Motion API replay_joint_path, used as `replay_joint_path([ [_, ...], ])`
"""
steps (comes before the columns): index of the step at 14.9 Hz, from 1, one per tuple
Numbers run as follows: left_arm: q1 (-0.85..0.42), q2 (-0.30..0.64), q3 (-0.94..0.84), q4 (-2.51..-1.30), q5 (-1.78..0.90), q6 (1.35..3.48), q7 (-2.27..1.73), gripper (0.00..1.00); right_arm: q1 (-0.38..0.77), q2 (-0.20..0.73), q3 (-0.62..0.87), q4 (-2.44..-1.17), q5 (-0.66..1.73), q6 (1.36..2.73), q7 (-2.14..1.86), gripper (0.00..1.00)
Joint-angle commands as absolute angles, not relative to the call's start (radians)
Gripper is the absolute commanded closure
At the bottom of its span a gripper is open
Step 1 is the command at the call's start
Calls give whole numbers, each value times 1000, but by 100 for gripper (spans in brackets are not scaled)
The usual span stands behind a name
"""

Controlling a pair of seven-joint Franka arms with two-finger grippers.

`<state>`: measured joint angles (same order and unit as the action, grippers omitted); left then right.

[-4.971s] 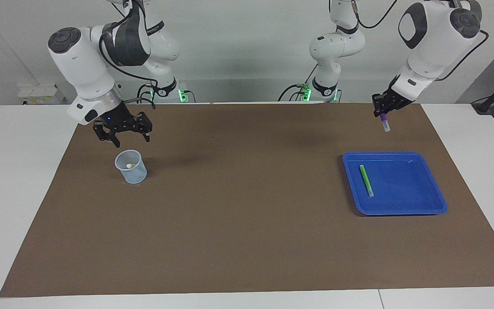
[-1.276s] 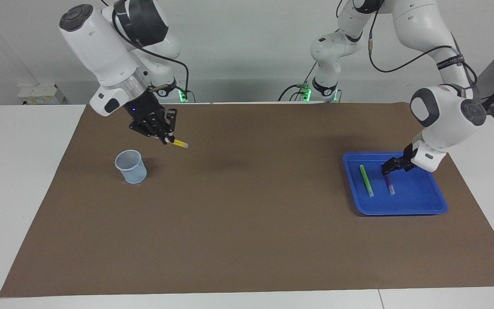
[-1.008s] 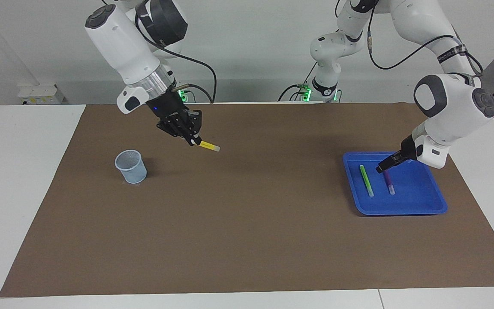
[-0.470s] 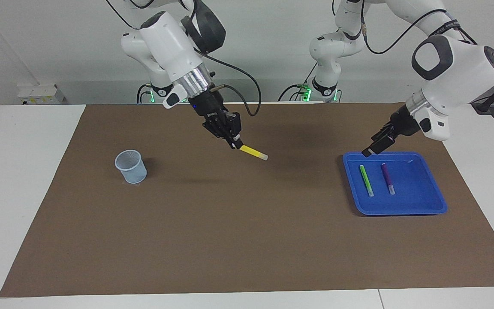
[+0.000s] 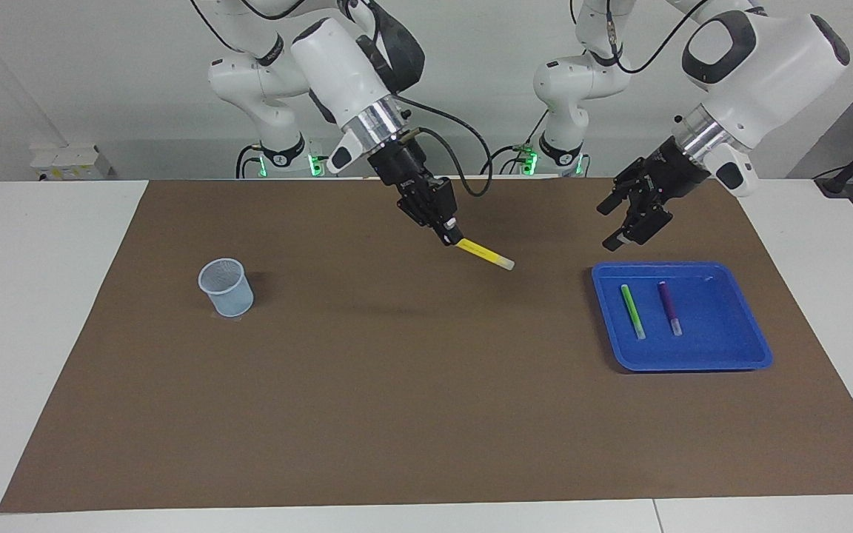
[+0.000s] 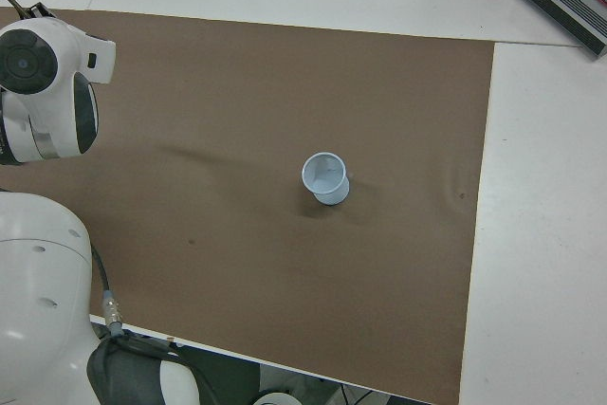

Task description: Right arm passes pens to left for tray arrangement

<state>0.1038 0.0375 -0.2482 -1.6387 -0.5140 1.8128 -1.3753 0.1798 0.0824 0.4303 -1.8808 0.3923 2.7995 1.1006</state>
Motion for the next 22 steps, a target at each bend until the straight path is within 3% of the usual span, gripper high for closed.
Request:
replay_joint_path([
  [1,68,17,-270,-1657,-538,1894,-1529,0,218,77,428,-1893,423,2848,1132,100],
  [6,-12,14,-268,-1680,-538,1999,-1680,0,253,75,428,-1913,423,2939,1173,100],
  [14,-117,-32,-268,-1807,-532,2149,-1766,0,265,75,428,-1916,423,2933,1178,100],
  [18,-114,-37,-268,-1809,-532,2141,-1752,0,264,77,428,-1919,423,2935,1177,100],
  [22,-113,-38,-268,-1816,-523,2144,-1747,9,259,77,428,-1919,423,2935,1177,100],
])
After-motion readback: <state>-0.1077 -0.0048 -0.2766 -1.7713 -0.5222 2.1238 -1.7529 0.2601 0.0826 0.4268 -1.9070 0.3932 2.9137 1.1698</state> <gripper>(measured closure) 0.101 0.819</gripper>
